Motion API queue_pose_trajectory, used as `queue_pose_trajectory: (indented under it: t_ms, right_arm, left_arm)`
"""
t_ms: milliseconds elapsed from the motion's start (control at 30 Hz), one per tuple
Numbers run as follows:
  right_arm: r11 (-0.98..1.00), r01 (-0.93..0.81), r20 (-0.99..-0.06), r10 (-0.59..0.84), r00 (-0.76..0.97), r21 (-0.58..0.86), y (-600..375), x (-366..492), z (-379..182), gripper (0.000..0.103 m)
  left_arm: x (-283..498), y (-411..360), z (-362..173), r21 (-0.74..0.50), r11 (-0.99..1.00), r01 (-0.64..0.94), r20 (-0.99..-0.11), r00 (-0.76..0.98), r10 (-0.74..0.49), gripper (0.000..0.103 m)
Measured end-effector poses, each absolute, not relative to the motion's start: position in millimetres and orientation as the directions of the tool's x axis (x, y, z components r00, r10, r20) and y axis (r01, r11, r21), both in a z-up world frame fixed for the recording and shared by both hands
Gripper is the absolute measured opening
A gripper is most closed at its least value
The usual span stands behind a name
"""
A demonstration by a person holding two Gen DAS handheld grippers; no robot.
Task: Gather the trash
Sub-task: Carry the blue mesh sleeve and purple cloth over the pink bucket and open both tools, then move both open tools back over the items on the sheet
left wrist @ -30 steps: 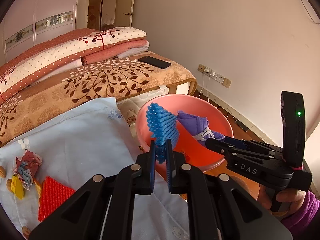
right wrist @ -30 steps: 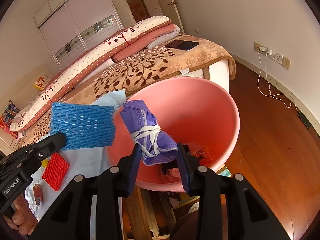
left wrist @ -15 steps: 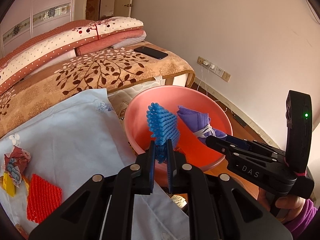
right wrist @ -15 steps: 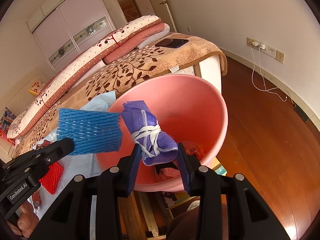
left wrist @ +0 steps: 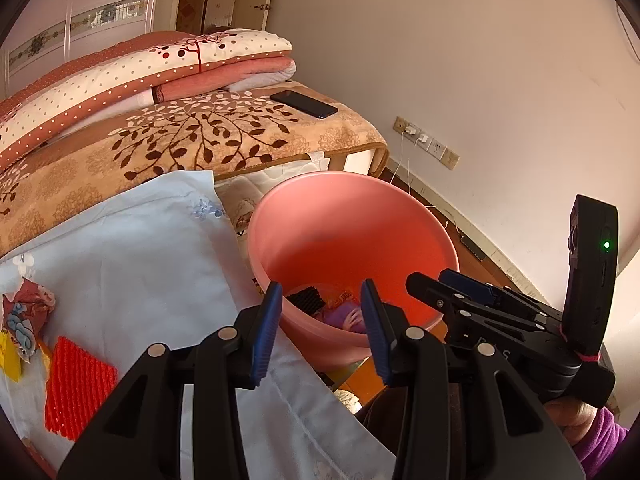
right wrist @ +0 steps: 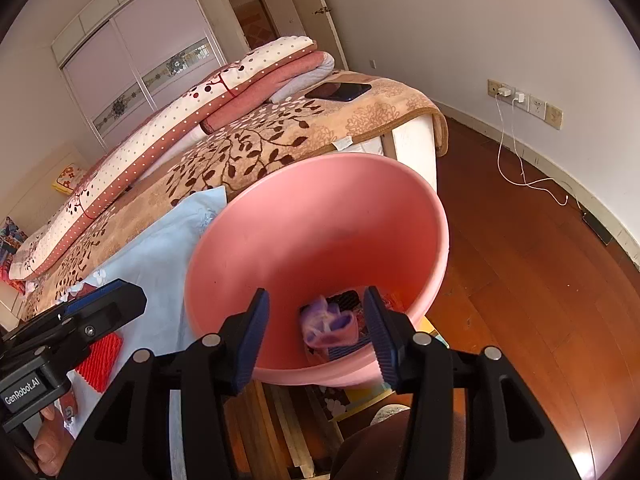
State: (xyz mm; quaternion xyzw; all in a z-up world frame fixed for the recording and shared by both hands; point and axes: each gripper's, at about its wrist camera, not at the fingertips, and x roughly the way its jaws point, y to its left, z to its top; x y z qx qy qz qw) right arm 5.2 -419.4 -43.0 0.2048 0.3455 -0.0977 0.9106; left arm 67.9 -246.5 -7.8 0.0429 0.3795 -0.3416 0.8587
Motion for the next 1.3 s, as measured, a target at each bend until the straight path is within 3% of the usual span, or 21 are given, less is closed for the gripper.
queue_pose_trajectory:
  t_ms: [667,1300]
  right_arm:
    - [0.932,0.164,-0.623,0.080,0.778,0.324,-369,1,-25,0.052]
    - [0.958,0.007,-0.615,0.177,0.768,0.285,-296,-6,-13,0.052]
  left_arm:
    - [53,-193,2,-0.156,0.823,0.546,-0.656,0.566,-0.500,0.041]
    - [25,-82,10,-0.093,0.930,0.357,-0.657,0.679,-0.326,0.041]
